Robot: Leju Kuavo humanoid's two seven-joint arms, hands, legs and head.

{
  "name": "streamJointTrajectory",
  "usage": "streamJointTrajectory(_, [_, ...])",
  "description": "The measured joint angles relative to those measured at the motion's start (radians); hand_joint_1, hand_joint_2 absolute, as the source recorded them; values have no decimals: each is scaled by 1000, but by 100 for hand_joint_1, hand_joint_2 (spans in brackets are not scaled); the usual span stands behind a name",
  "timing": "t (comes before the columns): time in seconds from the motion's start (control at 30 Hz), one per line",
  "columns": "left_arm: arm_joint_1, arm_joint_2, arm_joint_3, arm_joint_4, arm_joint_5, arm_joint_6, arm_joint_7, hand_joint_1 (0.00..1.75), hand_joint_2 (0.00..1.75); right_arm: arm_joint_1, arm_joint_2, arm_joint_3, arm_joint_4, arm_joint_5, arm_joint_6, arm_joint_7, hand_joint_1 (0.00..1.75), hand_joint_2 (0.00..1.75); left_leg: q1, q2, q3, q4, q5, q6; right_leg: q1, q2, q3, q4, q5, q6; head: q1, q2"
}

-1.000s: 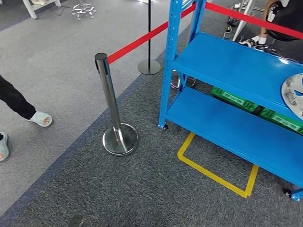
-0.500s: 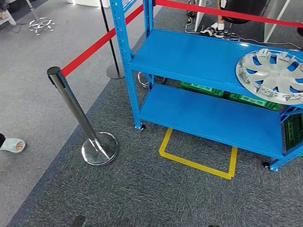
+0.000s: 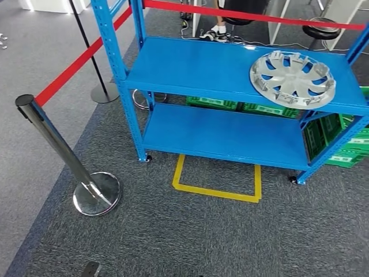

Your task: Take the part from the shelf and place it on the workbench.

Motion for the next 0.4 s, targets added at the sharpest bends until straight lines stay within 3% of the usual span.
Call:
streamJointTrajectory(0.03, [-1,0,1,0,-2,2,1,0,175,0,0,-16,0,-32,21,7,0,0,0,8,2,0,-2,-2,-1,-2,18,-26,20,1,0,0])
streamJointTrajectory(0.13, [-7,-1,4,0,2,-8,9,0,175,-2,3,-81,0,-138,87,55,0,0,-2,20,13,2,-10,-14,-1,-18,136,-223,99,-4,0,0])
streamJointTrajectory(0.2, [-9,-1,10,0,29,-31,14,0,175,-7,6,-132,0,-199,105,62,0,87,-6,22,17,3,-12,-25,1,-23,169,-277,108,-15,-2,0])
streamJointTrajectory(0.27, [-10,-8,27,0,65,-46,0,0,175,-9,8,-174,0,-217,81,10,0,175,-5,22,18,0,-11,-35,3,-17,168,-278,111,-29,-4,0])
streamJointTrajectory(0.33, [-11,-20,44,0,85,-43,-23,0,175,-10,10,-192,0,-187,35,-53,0,175,-3,9,8,23,-31,-45,0,-12,168,-281,114,-42,-7,0])
streamJointTrajectory(0.4, [-11,-28,52,0,87,-37,-34,0,175,-13,11,-193,0,-154,9,-83,0,175,-2,-7,-20,86,-71,-51,-3,-9,168,-283,115,-51,-11,0])
